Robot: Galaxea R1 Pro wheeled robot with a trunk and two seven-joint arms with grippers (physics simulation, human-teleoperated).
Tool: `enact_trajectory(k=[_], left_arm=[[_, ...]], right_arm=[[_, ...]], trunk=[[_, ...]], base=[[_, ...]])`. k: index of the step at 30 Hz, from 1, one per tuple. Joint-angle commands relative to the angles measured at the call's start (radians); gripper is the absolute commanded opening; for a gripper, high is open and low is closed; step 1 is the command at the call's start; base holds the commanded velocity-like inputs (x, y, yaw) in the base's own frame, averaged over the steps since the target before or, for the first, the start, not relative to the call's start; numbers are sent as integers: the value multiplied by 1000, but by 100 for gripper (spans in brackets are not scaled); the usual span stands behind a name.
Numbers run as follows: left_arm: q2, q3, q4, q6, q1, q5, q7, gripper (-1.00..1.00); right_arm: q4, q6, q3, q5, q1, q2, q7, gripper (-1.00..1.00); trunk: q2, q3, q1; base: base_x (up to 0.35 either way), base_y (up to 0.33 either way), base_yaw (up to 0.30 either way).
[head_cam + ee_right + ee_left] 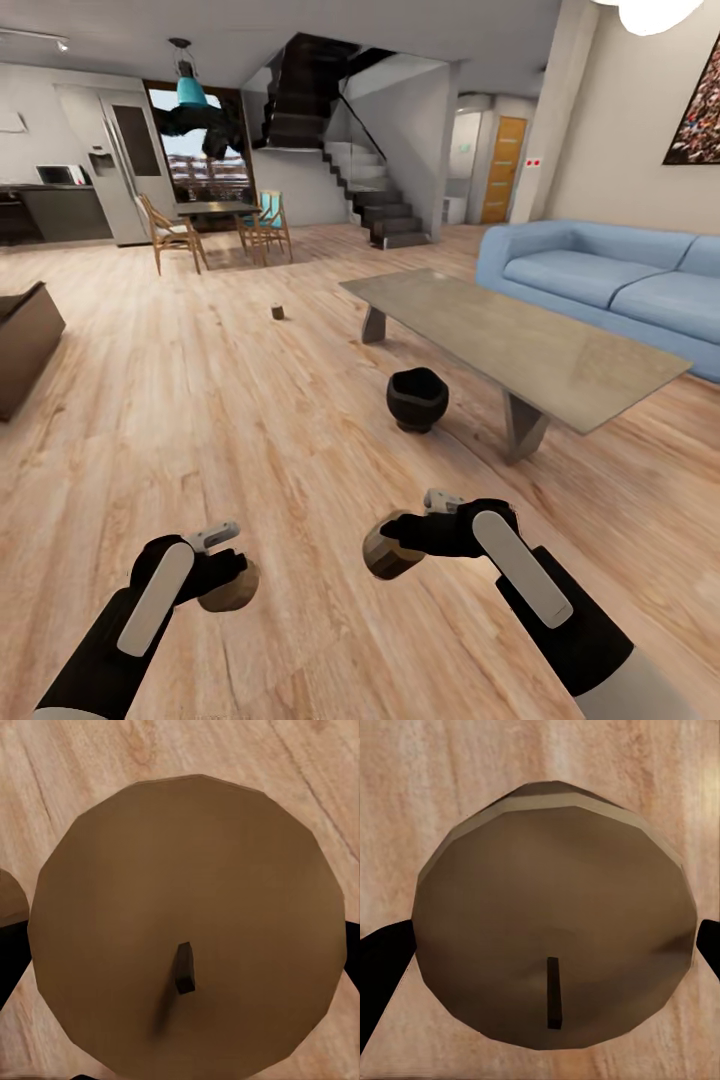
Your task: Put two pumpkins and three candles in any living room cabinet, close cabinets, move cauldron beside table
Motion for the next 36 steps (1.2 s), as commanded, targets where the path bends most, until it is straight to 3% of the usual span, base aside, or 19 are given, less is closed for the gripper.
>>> enact_trajectory(k=[1, 30, 36], left_arm=[[0, -2, -1, 0, -1, 9, 11, -100], [3, 3, -11, -1, -1, 12, 9, -100], [4, 2, -11, -1, -1, 11, 9, -100]], right_arm=[[-2, -2, 1, -11, -1, -1, -10, -100], [-2, -2, 3, -14, -1, 0, -13, -100], [-1, -2, 2, -14, -1, -1, -10, -100]], trunk=[[0, -1, 0], [0, -1, 0], [0, -1, 0]], base=[[0, 0, 287], [1, 0, 287], [180, 0, 287]])
